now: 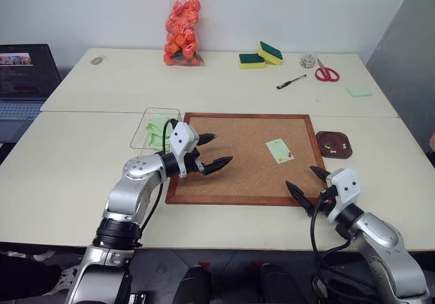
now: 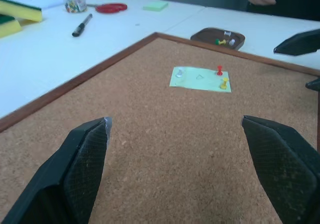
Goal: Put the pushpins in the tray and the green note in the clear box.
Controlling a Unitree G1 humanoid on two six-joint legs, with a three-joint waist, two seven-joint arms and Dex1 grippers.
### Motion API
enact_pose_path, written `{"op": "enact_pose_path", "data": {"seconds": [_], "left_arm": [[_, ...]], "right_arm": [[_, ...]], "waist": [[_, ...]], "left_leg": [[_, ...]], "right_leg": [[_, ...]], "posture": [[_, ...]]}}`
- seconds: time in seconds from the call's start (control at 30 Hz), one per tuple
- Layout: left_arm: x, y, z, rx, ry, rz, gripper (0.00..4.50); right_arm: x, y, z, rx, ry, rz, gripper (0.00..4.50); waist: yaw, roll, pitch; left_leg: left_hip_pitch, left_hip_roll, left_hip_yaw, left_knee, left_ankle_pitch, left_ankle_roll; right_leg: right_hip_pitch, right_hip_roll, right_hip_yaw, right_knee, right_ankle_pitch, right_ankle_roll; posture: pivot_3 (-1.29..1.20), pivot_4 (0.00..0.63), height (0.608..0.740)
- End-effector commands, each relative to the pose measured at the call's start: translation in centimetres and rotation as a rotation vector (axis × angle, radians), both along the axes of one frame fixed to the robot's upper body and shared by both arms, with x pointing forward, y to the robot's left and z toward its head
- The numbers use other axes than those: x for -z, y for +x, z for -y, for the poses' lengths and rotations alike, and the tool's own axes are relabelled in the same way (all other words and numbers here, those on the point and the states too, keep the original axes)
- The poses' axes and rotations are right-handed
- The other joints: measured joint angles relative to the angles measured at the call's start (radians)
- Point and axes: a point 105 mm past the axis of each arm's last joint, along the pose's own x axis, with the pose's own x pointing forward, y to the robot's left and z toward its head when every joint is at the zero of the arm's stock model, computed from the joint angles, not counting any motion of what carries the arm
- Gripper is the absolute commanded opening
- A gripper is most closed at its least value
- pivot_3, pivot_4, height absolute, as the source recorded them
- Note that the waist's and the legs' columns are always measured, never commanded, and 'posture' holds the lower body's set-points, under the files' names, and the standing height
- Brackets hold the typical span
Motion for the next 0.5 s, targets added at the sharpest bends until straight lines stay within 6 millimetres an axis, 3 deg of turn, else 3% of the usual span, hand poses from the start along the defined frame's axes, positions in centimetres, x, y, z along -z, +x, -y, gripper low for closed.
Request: {"op": "enact_pose_path", "data": {"seconds": [0.03, 0.13, 0.5], "left_arm": [[-0.9, 0.4, 0.6, 0.018, 0.030, 0.070, 4.22], [-0.4, 0.8, 0.6, 0.007, 0.068, 0.078, 3.86], [0.8, 2.1, 1.7, -0.010, 0.118, 0.065, 1.76]], "right_arm": [[-1.6, -0.1, -0.4, -0.010, 0.001, 0.062, 4.50], [-1.8, -0.1, -0.5, -0.015, -0.006, 0.070, 4.50], [-2.0, -0.1, -0.5, -0.008, -0.015, 0.084, 4.50]], "waist": [[0.000, 0.000, 0.000], [0.000, 0.000, 0.000], [0.000, 0.000, 0.000]], "left_leg": [[0.000, 0.000, 0.000, 0.000, 0.000, 0.000], [0.000, 0.000, 0.000, 0.000, 0.000, 0.000], [0.000, 0.000, 0.000, 0.000, 0.000, 0.000]], "right_leg": [[0.000, 0.000, 0.000, 0.000, 0.000, 0.000], [0.000, 0.000, 0.000, 0.000, 0.000, 0.000], [0.000, 0.000, 0.000, 0.000, 0.000, 0.000]], "posture": [[0.00, 0.150, 0.740], [0.00, 0.150, 0.740], [0.00, 0.150, 0.740]]}}
